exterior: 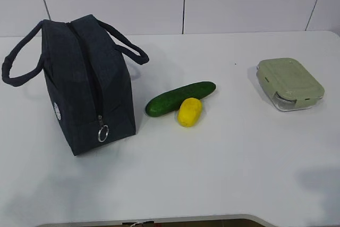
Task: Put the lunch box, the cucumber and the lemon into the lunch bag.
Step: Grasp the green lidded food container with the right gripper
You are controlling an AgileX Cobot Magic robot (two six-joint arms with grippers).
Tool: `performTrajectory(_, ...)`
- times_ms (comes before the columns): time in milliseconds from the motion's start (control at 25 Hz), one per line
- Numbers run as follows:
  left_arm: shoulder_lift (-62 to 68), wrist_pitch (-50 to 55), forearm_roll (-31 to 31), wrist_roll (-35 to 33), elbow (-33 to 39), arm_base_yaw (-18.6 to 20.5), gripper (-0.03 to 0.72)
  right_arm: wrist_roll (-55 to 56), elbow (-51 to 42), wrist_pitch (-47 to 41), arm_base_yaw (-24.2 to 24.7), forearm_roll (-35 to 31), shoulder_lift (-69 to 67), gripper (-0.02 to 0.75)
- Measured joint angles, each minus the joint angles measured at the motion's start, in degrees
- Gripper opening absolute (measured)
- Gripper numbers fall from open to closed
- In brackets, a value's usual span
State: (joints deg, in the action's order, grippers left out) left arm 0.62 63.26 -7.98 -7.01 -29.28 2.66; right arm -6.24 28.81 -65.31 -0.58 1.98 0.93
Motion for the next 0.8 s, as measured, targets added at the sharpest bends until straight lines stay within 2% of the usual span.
performTrajectory(800,0.0,0.0,0.0,0.0,0.0,0.0,0.242,0.0,0.0,0.0,0.0,0.0,0.0,0.367)
